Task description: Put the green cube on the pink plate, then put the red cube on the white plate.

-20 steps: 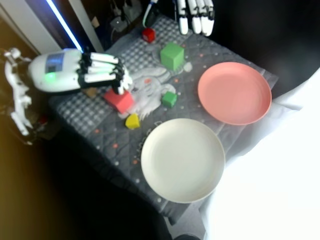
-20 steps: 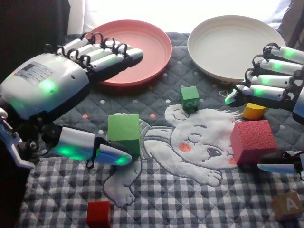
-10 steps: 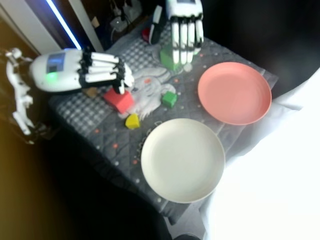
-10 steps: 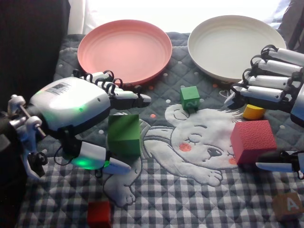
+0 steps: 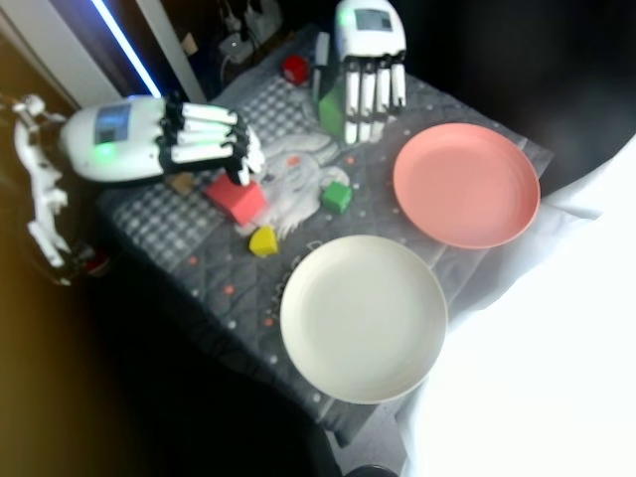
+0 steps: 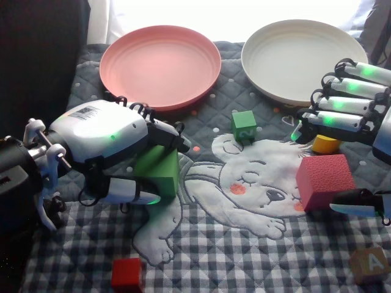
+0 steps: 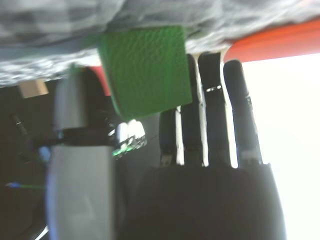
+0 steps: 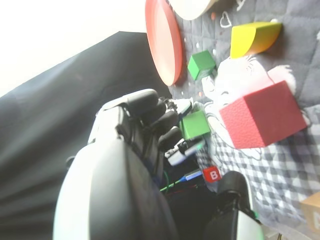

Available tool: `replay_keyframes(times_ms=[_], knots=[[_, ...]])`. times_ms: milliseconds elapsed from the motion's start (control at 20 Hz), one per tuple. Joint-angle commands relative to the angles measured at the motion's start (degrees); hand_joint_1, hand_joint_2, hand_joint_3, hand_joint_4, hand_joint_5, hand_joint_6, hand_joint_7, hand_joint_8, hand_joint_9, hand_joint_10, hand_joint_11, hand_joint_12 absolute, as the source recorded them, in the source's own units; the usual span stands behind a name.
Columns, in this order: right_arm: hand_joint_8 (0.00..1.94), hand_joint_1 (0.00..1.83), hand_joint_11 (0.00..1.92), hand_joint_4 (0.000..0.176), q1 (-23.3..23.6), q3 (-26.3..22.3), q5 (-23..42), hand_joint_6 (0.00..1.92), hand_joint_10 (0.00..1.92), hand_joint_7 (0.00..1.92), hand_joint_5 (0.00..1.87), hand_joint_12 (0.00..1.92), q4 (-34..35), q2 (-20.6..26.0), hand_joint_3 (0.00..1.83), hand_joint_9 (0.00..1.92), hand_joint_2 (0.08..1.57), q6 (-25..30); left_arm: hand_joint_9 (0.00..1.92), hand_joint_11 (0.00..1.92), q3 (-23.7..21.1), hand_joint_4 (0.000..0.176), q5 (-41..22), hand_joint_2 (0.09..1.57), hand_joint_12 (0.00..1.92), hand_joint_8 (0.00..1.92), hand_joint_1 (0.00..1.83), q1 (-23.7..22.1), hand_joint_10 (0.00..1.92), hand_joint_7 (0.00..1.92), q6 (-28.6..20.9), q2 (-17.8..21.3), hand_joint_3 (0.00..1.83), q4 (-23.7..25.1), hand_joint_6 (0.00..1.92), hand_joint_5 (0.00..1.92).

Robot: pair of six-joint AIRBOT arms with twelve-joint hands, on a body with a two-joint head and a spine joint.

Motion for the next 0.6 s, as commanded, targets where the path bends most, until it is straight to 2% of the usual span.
replay_keyframes(times_ms=[0,100,150,200,250,300,400,450,550], knots=[[0.73,0.8,0.0,0.0,0.99,-0.21,-6.64,0.86,1.09,0.34,0.31,1.65,1.47,-0.03,0.08,0.13,0.97,0.1,0.8,0.73,0.42,0.0,-5.96,1.23,1.54,1.33,1.34,-0.58,1.48,0.76,0.07,-0.31,0.0,-0.66,1.3,0.62],[0.7,0.81,0.0,0.0,0.98,-0.22,-6.64,0.85,1.07,0.36,0.32,1.65,1.47,-0.01,0.07,0.16,0.97,0.1,0.82,0.79,0.13,0.0,-8.82,1.24,1.53,1.36,1.34,-0.69,1.49,0.73,0.07,0.45,0.0,-1.56,1.36,0.6],[0.7,0.81,0.0,0.0,0.97,-0.21,-6.64,0.84,1.07,0.37,0.32,1.66,1.47,-0.01,0.07,0.16,0.97,0.1,0.85,0.76,-0.43,0.0,-11.13,1.22,1.56,1.34,1.34,-0.76,1.48,0.76,0.07,1.38,0.0,-1.94,1.31,0.63],[0.7,0.8,0.0,0.0,0.96,-0.21,-6.63,0.84,1.07,0.37,0.32,1.66,1.47,-0.02,0.07,0.16,0.97,0.1,0.76,0.65,-1.13,0.0,-13.53,1.25,1.64,1.39,1.33,-0.9,1.55,0.74,0.07,2.48,0.0,-2.18,1.39,0.59],[0.71,0.77,0.0,0.0,0.95,-0.21,-6.63,0.84,1.09,0.39,0.33,1.68,1.47,-0.05,0.07,0.18,0.97,0.1,0.71,0.64,-1.66,0.0,-15.46,1.27,1.78,1.45,1.18,-1.05,1.49,0.76,0.07,3.37,0.01,-2.25,1.45,0.6],[0.69,0.75,0.0,0.0,0.93,-0.19,-6.63,0.82,1.07,0.39,0.33,1.66,1.47,-0.08,0.07,0.18,0.96,0.1,0.72,0.63,-2.12,0.0,-17.18,1.26,1.85,1.43,1.29,-1.24,1.6,0.73,0.07,4.22,0.0,-2.26,1.4,0.6],[0.61,0.78,0.0,0.0,0.89,-0.1,-6.63,0.75,1.03,0.41,0.37,1.64,1.47,-0.22,0.06,0.18,0.96,0.1,0.74,0.66,-2.33,0.0,-18.85,1.25,1.83,1.39,1.32,-1.8,1.6,0.75,0.07,5.14,0.0,-2.34,1.34,0.63],[0.52,0.81,0.0,0.0,0.88,0.03,-6.63,0.69,0.99,0.44,0.4,1.62,1.47,-0.4,0.05,0.2,0.95,0.1,0.71,0.56,-1.46,0.0,-18.96,1.24,1.8,1.37,1.32,-2.97,1.58,0.78,0.07,5.2,0.0,-2.88,1.3,0.67],[0.52,0.8,0.0,0.0,0.88,0.14,-6.63,0.69,0.98,0.44,0.4,1.62,1.47,-0.59,0.05,0.19,0.95,0.1,0.68,0.51,-0.21,0.0,-18.15,1.24,1.78,1.38,1.32,-4.53,1.58,0.77,0.07,4.9,0.0,-3.53,1.32,0.69]])
